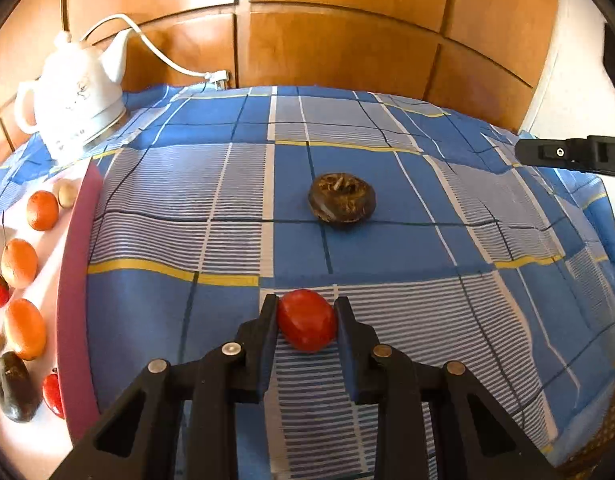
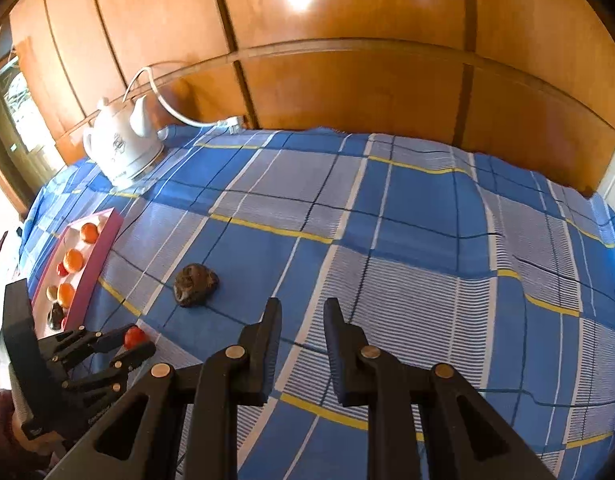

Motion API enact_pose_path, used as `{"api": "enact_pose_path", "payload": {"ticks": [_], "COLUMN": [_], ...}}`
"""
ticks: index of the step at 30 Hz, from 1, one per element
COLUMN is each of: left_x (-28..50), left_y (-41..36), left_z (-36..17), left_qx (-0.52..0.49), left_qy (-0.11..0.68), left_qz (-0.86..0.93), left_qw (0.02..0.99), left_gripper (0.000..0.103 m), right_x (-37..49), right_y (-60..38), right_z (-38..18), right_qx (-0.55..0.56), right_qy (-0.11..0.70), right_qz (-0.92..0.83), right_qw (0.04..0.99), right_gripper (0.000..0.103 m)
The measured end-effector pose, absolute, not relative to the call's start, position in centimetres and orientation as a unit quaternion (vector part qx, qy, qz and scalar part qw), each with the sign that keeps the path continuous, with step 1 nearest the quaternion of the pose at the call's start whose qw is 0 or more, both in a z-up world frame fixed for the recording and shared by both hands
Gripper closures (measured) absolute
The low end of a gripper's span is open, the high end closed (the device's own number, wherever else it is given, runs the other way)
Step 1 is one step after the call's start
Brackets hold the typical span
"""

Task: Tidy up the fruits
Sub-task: 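Grasp the red tomato with the left gripper while the right gripper grasps the dark brown dried fruit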

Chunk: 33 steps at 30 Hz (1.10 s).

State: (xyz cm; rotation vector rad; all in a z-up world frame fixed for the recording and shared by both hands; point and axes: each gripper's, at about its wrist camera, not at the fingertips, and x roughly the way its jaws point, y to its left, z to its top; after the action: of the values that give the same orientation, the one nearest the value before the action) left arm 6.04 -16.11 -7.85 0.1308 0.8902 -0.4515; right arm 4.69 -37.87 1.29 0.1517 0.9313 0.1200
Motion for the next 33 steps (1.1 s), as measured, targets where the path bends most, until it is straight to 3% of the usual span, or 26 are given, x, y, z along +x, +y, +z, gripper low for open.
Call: {"api": "enact_pose_path", "payload": {"ticks": [6, 9, 17, 19, 33], "left_x": [5.8, 5.7, 5.4, 5.4, 5.4], "left_y": [-15.7, -15.7, -15.3, -15.2, -14.9], "left_z": [-8.1, -8.0, -7.9, -7.9, -8.1], "left_qx": [0.057, 0.054, 0.045, 0.043, 0.032], "left_qy": [0.416, 0.413, 0.41, 0.409, 0.407], "left_qz": [-0.227, -0.229, -0.238, -0.24, -0.244], "left_qw": [0.879, 0.88, 0.879, 0.879, 0.88], "left_gripper": [0.075, 0.075, 0.075, 0.075, 0.075], "right_x": [5.0, 5.4, 9.4, 10.2, 13.9], "right_y": [-34.8, -32.9, -27.7, -27.3, -25.6], "right_z": [0.0, -0.1, -2.6, -3.3, -5.4], "right_qx": [0.046, 0.053, 0.044, 0.039, 0.011], "right_qy": [0.476, 0.48, 0.506, 0.51, 0.534], "right_qz": [0.104, 0.129, 0.129, 0.119, 0.104], "right_qw": [0.872, 0.866, 0.852, 0.851, 0.839], "right_gripper": [0.081, 0.066, 0.058, 0.052, 0.049]}}
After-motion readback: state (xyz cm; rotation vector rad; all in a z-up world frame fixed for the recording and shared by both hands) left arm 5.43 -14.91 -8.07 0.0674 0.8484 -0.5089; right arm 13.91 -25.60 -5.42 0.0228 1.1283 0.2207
